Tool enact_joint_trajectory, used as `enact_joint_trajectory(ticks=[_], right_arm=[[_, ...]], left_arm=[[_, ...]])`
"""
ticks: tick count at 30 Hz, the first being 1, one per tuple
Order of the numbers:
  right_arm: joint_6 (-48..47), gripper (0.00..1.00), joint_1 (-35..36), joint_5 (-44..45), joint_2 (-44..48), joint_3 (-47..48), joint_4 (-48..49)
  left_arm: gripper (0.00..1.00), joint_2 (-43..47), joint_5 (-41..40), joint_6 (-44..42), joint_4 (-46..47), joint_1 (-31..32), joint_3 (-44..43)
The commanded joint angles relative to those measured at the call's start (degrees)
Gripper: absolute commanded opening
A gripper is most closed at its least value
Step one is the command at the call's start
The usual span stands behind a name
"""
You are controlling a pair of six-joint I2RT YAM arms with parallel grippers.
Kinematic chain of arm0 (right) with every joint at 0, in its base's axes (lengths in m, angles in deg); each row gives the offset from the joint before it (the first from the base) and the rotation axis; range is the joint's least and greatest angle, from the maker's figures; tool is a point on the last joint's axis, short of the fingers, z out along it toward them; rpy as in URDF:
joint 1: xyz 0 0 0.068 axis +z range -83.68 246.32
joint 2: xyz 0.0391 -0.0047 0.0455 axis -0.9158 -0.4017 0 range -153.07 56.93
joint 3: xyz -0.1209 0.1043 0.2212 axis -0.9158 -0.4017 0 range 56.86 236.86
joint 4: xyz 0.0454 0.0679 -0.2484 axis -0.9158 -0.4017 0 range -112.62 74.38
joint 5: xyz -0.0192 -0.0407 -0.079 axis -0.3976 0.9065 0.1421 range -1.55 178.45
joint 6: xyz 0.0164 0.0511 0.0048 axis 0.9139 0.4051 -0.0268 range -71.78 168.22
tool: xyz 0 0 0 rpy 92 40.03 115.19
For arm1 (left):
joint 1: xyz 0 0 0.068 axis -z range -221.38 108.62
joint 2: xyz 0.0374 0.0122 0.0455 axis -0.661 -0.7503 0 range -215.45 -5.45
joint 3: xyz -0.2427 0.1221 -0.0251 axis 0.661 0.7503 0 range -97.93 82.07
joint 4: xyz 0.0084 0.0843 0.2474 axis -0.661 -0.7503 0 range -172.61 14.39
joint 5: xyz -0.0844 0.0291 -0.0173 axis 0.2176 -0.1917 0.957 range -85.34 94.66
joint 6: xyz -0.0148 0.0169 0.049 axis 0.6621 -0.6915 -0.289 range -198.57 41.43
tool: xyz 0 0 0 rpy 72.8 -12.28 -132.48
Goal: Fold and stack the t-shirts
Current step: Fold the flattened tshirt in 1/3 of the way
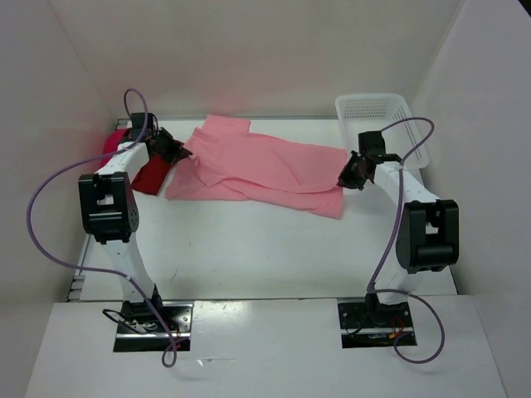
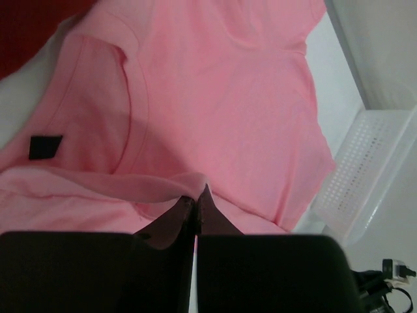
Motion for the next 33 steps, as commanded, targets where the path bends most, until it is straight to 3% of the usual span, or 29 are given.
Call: enact_joint_trajectory(ticks=[1,5,8,9,10,13,14,16,18,19,20,21,25,28,33], right_arm=[[-0.71,0.00,2.26,3.80,-2.39,4.35,2.45],[-0.71,0.00,2.79,4.42,-6.25,8.31,2.98],[-0.71,0.14,2.79,5.56,-6.97,11.56,2.45],[-0.71,0.26,2.79,6.35,-6.18,12.09,1.76],[-0.71,0.30,2.79,6.35,-5.22,12.10,1.75],[-0.71,0.36,2.79,6.88,0.23,9.47,1.75],[-0.71,0.36,2.79,6.88,1.89,6.94,1.75],[0.16,0.35,2.79,5.13,6.73,3.68,1.75],[2.00,0.19,2.79,1.37,11.02,-2.47,1.75],[2.88,0.04,3.31,-0.13,12.18,-4.58,2.53],[4.46,0.00,3.32,-1.28,13.06,-9.13,3.32],[5.17,0.00,3.32,-2.08,14.64,-11.17,3.33],[6.84,0.00,3.85,-2.61,15.79,-18.74,4.65],[8.07,0.11,3.85,-2.61,16.41,-19.89,6.06],[10.53,0.35,3.85,-2.61,15.01,-23.40,10.17]], left_arm=[[0.02,-3.42,-1.61,-1.98,-0.73,0.52,-5.10],[0.09,-5.45,-3.54,-2.60,-1.26,1.67,-8.09],[0.18,-5.45,-5.12,-3.82,-1.79,1.67,-8.10],[0.30,-4.14,-5.13,-3.83,-1.79,1.67,-8.10],[0.37,-2.91,-5.13,-4.44,-1.27,1.67,-6.79],[0.55,5.08,-7.49,-4.96,1.27,0.96,0.84],[0.57,9.89,-8.63,-4.97,2.07,0.44,3.48],[0.57,14.48,-9.43,-4.97,3.65,0.44,11.36],[0.49,19.67,-10.48,-5.59,3.66,-0.09,15.87],[0.47,21.00,-10.49,-5.59,4.18,-0.09,18.51],[0.45,23.45,-10.49,-4.80,4.19,-0.09,23.93],[0.40,24.25,-9.97,-4.27,5.23,-0.96,26.59],[0.40,22.87,-6.80,-2.16,7.53,-4.47,34.52],[0.44,19.18,-6.80,-0.14,8.58,-5.19,34.53],[0.40,16.53,-8.02,3.37,13.14,-5.80,34.53]])
